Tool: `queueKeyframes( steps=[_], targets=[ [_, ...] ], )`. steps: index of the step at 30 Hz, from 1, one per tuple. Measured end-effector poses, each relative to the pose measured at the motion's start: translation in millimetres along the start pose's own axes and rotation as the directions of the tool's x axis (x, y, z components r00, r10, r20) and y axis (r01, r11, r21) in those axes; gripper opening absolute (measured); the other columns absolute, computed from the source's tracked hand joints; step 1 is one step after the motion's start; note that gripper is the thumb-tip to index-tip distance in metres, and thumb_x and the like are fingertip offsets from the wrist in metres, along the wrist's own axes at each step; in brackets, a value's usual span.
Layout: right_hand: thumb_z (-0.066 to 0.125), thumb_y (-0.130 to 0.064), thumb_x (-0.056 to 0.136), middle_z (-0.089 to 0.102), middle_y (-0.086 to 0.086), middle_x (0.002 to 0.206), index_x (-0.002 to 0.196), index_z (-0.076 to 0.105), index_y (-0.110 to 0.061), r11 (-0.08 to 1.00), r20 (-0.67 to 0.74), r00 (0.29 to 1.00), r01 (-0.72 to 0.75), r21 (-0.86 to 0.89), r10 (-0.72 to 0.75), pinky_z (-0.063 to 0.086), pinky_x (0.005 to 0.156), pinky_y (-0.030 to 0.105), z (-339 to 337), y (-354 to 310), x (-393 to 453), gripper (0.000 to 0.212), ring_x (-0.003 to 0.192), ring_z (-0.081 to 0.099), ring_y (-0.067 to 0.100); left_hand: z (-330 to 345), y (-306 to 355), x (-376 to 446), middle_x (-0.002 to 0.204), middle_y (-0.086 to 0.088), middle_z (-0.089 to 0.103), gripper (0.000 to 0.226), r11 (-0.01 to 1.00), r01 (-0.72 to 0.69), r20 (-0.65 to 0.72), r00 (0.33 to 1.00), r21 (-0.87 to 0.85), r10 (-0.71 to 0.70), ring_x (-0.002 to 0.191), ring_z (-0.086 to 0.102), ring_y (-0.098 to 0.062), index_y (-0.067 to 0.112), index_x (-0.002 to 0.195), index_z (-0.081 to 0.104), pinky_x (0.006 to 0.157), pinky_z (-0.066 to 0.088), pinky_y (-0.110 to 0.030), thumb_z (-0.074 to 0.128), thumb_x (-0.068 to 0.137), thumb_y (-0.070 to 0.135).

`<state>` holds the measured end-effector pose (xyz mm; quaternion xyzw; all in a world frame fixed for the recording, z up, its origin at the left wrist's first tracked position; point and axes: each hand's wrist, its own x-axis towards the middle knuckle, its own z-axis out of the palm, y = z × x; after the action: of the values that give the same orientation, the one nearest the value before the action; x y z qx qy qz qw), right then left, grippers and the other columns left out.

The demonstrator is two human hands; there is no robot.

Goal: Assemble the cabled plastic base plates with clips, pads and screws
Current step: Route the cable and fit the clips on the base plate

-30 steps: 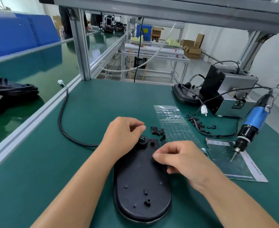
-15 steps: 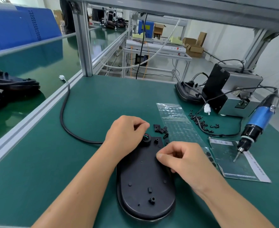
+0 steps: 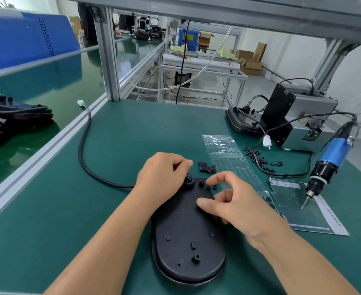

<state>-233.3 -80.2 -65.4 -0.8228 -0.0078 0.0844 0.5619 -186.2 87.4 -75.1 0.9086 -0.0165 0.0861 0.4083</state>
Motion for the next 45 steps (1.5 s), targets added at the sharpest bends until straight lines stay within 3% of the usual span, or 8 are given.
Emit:
queueKeyframes(
  steps=[4,10,19,26,31,35,39,45],
  targets=[
    [0.072,-0.005,0.079,0.051,-0.004,0.058,0.093,0.059,-0.029,0.998,-0.005,1.0,-0.03,0.051,0.03,0.041,0.055,0.027,-0.5,1.3,1.8,0.031,0.047,0.047,0.009,-11.5,0.3,2.0,0.079,0.018,0.071,0.013,0.992,0.016,-0.117,0.993,-0.123,-0.031,0.078,0.063,0.005,0.027,0.09,0.075,0.075,0.049,-0.015,0.066,0.084,0.034],
    [0.07,-0.006,0.082,0.056,0.0,0.066,0.095,0.062,-0.023,0.983,0.011,0.993,-0.115,0.142,0.114,0.043,0.055,0.024,-5.5,6.4,0.1,0.022,0.051,0.05,0.011,-84.4,-61.7,27.5,0.126,-0.023,0.052,0.049,0.759,0.552,-0.394,0.819,0.346,-0.416,0.12,0.045,-0.038,0.007,0.122,0.057,0.094,0.041,-0.043,0.066,0.084,0.037],
    [0.072,-0.015,0.081,0.058,-0.006,0.059,0.092,0.061,-0.024,0.999,-0.055,0.998,-0.001,-0.036,-0.001,0.051,0.062,0.027,-3.6,8.5,-6.2,0.018,0.053,0.056,0.006,-126.5,-79.4,22.1,0.059,-0.012,0.047,0.022,0.77,0.578,-0.305,0.707,-0.27,-0.638,0.043,0.044,-0.022,0.004,0.066,0.044,0.044,0.033,-0.019,0.062,0.079,0.008],
    [0.062,-0.028,0.089,0.068,-0.023,0.081,0.092,0.068,-0.036,0.951,-0.28,0.909,0.293,-0.094,-0.308,0.044,0.063,0.012,3.7,-10.2,-8.3,0.01,0.067,0.06,-0.002,-156.7,19.3,-31.3,0.056,0.001,0.067,0.012,0.948,-0.021,-0.254,0.965,-0.317,-0.064,0.036,0.041,-0.004,0.018,0.083,0.07,0.036,0.035,-0.011,0.068,0.084,0.029],
    [0.048,-0.069,0.075,0.076,-0.007,0.088,0.097,0.063,-0.026,0.923,-0.107,0.986,0.157,0.353,-0.127,0.038,0.042,0.018,-6.6,-69.0,1.8,0.051,0.051,0.05,0.007,-97.3,62.2,-77.0,0.062,0.009,0.063,0.017,0.936,-0.302,-0.029,0.95,0.18,0.312,0.05,0.048,-0.002,0.025,0.082,0.071,0.051,0.037,-0.011,0.069,0.078,0.041],
    [0.062,-0.027,0.092,0.07,-0.007,0.063,0.126,0.057,-0.01,0.942,-0.124,0.977,0.203,0.266,-0.176,0.031,0.039,0.015,-4.0,-79.4,3.3,0.039,0.047,0.039,0.008,-60.3,57.3,-95.8,0.068,0.003,0.059,0.032,0.891,-0.366,0.114,0.931,0.269,0.348,0.068,0.051,-0.012,0.016,0.083,0.061,0.065,0.041,-0.023,0.058,0.086,0.048],
    [0.059,-0.009,0.091,0.074,-0.004,0.076,0.139,0.047,-0.018,0.942,-0.131,0.935,0.334,0.017,-0.329,0.033,0.047,0.011,-6.2,-58.1,-8.6,0.05,0.045,0.036,0.003,-75.5,52.1,-73.5,0.092,0.005,0.067,0.028,0.881,-0.378,-0.247,0.859,0.285,0.449,0.084,0.06,-0.016,0.028,0.109,0.067,0.078,0.046,-0.03,0.049,0.087,0.03],
    [0.06,-0.009,0.088,0.07,-0.009,0.069,0.107,0.062,-0.046,0.858,0.016,0.905,0.407,-0.314,-0.424,0.033,0.049,0.011,-8.4,-26.7,-26.6,0.042,0.044,0.042,0.003,-77.5,36.4,-4.1,0.161,-0.001,0.002,0.057,0.456,-0.443,0.206,0.852,0.772,0.481,0.147,-0.013,-0.029,0.047,0.139,0.036,0.114,-0.006,-0.05,0.059,0.087,0.047]
  ],
)
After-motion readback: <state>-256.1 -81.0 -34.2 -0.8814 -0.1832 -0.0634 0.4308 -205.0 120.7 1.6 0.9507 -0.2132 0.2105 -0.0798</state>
